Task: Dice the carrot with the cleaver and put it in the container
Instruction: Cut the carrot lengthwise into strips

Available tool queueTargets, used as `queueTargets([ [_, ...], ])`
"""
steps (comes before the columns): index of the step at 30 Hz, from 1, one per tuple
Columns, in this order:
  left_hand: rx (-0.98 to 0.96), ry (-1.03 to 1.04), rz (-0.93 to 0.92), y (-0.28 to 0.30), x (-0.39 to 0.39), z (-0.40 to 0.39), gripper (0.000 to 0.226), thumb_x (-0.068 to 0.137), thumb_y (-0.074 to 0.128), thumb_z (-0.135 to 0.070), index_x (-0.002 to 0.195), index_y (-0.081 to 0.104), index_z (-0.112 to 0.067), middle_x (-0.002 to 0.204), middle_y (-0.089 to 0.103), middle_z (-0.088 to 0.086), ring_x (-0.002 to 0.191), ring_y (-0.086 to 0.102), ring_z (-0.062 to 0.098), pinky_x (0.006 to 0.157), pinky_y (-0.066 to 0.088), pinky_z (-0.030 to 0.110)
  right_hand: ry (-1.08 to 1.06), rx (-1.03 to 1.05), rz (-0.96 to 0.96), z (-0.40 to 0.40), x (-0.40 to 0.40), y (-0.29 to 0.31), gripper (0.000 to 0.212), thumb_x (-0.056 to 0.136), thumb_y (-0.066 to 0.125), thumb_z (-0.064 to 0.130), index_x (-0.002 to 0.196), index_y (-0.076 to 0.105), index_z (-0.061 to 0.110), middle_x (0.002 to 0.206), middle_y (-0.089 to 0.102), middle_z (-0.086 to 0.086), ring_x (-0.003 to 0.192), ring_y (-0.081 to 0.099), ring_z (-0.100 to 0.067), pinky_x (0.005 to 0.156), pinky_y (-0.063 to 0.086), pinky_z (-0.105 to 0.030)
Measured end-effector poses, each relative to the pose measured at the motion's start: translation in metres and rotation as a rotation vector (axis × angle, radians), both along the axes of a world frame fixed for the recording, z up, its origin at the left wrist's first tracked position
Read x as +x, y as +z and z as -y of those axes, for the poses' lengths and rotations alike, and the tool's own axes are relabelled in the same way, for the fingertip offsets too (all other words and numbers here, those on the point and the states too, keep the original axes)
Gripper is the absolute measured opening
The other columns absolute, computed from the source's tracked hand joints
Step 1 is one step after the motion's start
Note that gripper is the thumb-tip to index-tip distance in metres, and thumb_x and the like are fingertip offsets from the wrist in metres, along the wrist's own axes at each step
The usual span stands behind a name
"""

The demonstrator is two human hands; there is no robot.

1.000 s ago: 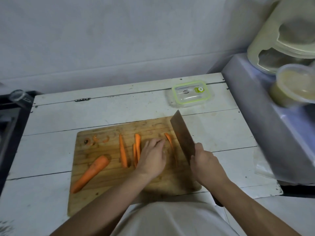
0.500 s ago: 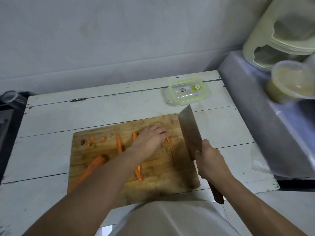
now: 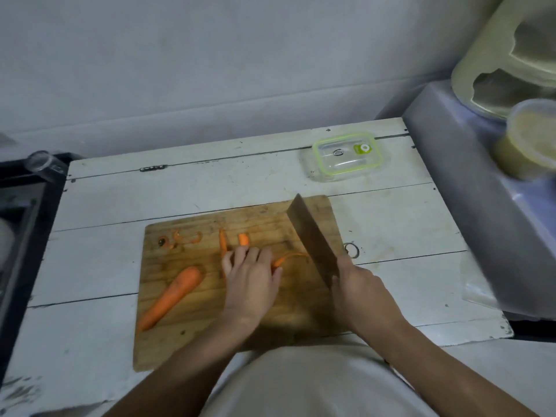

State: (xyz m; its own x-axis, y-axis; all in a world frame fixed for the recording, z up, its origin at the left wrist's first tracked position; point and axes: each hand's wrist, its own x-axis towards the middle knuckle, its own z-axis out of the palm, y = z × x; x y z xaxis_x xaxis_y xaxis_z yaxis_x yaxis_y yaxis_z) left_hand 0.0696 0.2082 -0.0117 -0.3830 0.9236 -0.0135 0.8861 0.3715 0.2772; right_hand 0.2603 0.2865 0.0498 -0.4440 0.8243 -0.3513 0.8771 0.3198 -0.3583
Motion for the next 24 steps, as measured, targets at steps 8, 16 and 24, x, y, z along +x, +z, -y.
queueTargets([
  [8, 0.054, 0.076, -0.002, -0.014, 0.002, 0.004, 0.005, 0.085, 0.075, -0.031, 0.084, 0.071, -0.029, 0.092, 0.061, -0.008, 0.102, 0.051, 0.021, 0.096, 0.031, 0.042, 0.226, 0.136, 0.070, 0.024, -0.039, -0.012, 0.035, 0.093, 0.032, 0.005, 0.126, 0.043, 0.009, 0.091, 0.071, -0.010, 0.078, 0.068, -0.032, 0.062, 0.045, -0.037],
  [16, -0.070, 0.053, -0.008, -0.003, -0.004, 0.007, 0.006, 0.092, 0.065, -0.037, 0.095, 0.068, -0.032, 0.104, 0.060, -0.011, 0.112, 0.047, 0.018, 0.103, 0.029, 0.041, -0.014, -0.175, -0.104, 0.001, -0.026, -0.009, 0.017, 0.098, 0.043, 0.017, 0.114, 0.046, 0.016, 0.099, 0.061, -0.009, 0.095, 0.063, -0.032, 0.074, 0.048, -0.035],
  [24, -0.202, -0.299, 0.192, 0.008, 0.009, -0.058, 0.046, 0.099, 0.063, -0.034, 0.143, 0.052, -0.033, 0.138, 0.050, -0.005, 0.132, 0.036, 0.021, 0.109, 0.033, 0.040, -0.505, -0.338, -0.477, -0.045, 0.040, 0.020, 0.015, 0.090, 0.045, 0.004, 0.098, 0.050, 0.016, 0.086, 0.067, -0.020, 0.044, 0.056, -0.030, 0.041, 0.047, -0.032],
])
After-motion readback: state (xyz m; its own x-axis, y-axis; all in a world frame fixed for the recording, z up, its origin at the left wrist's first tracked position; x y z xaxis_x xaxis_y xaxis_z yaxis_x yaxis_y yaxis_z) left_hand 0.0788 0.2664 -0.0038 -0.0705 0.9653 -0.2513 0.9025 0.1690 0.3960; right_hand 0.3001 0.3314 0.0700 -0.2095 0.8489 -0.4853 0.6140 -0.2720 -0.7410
